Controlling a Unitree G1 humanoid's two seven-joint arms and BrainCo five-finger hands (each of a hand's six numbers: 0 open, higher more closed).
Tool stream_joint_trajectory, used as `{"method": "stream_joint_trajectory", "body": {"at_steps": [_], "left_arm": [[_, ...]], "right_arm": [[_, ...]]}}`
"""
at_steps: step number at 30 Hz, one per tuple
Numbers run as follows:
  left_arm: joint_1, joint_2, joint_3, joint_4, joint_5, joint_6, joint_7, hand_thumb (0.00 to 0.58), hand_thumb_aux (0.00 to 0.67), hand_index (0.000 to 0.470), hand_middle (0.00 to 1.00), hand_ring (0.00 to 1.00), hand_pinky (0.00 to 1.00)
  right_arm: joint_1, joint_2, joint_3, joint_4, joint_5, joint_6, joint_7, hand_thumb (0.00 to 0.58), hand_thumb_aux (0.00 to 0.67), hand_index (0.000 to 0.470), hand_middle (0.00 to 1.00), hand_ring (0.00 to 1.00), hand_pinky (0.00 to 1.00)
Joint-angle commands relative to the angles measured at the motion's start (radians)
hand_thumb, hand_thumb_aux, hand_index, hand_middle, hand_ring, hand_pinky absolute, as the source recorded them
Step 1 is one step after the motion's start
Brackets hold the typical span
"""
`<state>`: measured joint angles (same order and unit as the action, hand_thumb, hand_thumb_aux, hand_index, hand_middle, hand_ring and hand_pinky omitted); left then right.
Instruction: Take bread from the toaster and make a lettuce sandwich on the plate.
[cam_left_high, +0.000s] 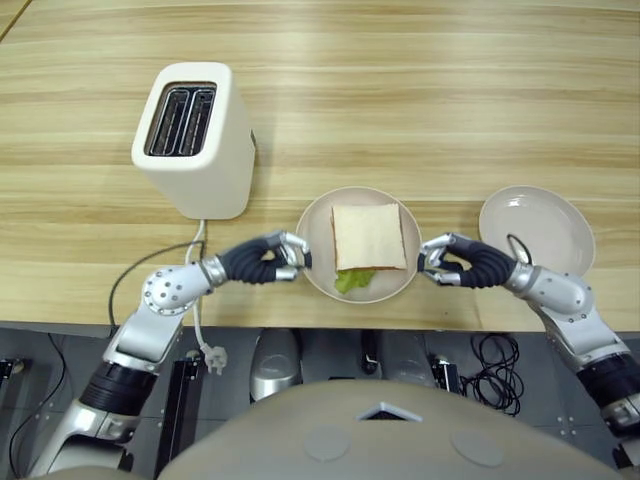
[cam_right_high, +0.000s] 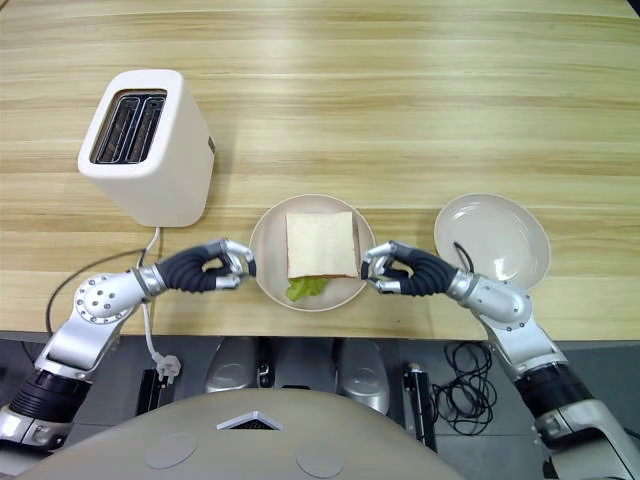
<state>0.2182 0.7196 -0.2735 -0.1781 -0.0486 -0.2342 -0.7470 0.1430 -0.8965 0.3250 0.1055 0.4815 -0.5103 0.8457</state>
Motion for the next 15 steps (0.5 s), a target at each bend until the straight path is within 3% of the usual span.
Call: {"method": "stream_joint_trajectory", "body": {"at_steps": [1,5,15], "left_arm": [[0.009,0.051,-0.023,0.038,0.122,0.008,-0.020,0.580,0.670,0.460,1.00,1.00,1.00],[-0.019,0.054,-0.058,0.093,0.220,-0.016,-0.015,0.580,0.670,0.460,1.00,1.00,1.00],[-0.161,-0.087,-0.198,0.258,0.486,-0.090,0.110,0.580,0.670,0.460,1.00,1.00,1.00]], "right_arm": [[0.039,-0.040,-0.041,-0.013,0.002,0.094,0.107,0.580,0.670,0.460,1.00,1.00,1.00],[0.047,-0.041,-0.050,-0.008,-0.102,0.127,0.131,0.580,0.670,0.460,1.00,1.00,1.00],[-0.040,0.027,-0.019,0.049,-0.542,0.102,-0.009,0.580,0.670,0.460,1.00,1.00,1.00]]}}
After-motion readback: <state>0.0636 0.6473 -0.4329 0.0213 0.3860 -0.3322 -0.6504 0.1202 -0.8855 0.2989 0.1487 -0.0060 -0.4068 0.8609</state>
